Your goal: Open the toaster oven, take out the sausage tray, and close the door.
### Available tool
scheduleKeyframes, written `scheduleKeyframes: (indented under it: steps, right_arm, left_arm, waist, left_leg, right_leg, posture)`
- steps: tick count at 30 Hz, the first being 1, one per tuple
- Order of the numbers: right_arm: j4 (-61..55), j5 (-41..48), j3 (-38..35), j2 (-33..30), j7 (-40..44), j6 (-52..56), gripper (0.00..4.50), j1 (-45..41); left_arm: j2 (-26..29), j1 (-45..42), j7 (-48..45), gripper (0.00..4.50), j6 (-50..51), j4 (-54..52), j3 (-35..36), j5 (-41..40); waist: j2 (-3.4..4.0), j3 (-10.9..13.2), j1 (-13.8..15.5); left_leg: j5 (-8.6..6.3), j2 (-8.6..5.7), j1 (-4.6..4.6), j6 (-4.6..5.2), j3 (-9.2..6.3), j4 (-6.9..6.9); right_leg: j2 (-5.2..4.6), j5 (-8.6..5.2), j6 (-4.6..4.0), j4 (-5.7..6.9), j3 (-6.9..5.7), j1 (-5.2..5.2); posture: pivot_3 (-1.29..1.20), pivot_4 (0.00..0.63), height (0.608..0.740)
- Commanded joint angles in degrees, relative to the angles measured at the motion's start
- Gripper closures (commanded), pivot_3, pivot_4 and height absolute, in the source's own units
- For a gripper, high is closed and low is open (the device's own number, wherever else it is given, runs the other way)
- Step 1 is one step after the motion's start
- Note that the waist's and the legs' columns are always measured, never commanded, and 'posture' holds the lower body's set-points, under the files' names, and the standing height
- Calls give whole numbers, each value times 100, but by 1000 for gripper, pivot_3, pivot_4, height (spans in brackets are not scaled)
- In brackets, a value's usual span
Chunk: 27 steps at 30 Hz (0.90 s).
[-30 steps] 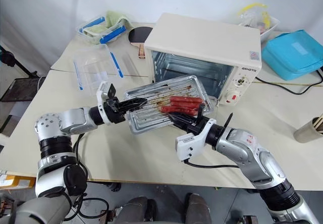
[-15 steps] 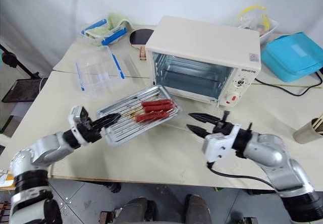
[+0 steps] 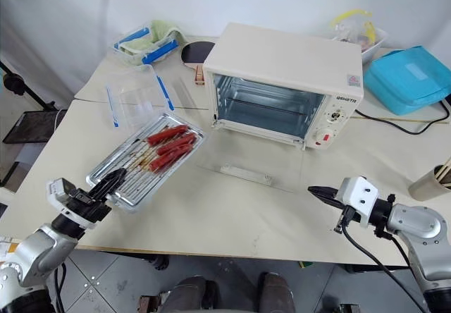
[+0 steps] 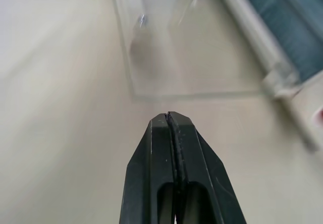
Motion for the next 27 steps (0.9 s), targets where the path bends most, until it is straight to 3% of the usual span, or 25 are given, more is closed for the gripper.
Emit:
scheduleKeyframes:
  steps: [1, 7, 14, 19, 27]
  right_arm:
    - [343, 112, 132, 213, 244, 308, 4468, -346]
    - [422, 360, 317, 457, 731, 956, 4468, -738]
    - [317, 615, -4, 959, 734, 748, 4468, -977]
    - [-656, 1591, -635, 1092, 344, 1560, 4468, -1056]
    - [-1365, 2080, -1218, 1116, -311, 2034, 4468, -1412]
  left_arm:
    - [-365, 147, 150, 4500, -408, -649, 305, -194]
    - [-808, 200, 538, 4500, -837, -1100, 260, -194]
    - [-1093, 199, 716, 4500, -1067, -1456, 113, -194]
    - [-1117, 151, 793, 4500, -1148, -1534, 213, -194]
    - [-963, 223, 632, 4500, -884, -1432, 61, -194]
  waist:
    - [0, 0, -4]
    - [1, 0, 16]
    - [1, 0, 18]
    - [7, 3, 24]
    - [7, 3, 48]
  left_leg:
    - [0, 0, 0, 0, 0, 0]
    - [-1, 1, -1, 0, -1, 0]
    - [-6, -2, -4, 2, 1, 0]
    - [-7, -1, -7, 0, 0, 0]
    - [-24, 0, -10, 1, -1, -2]
  right_leg:
    - [1, 0, 0, 0, 1, 0]
    - [1, 0, 0, -3, 0, 0]
    - [1, 0, 0, -9, 0, 0]
    - [2, 0, 0, -10, 1, -2]
    - [3, 0, 0, -22, 0, -2]
  posture:
    - [0, 150, 740]
    - [0, 150, 740]
    - [0, 150, 740]
    - [0, 150, 740]
    - [0, 150, 740]
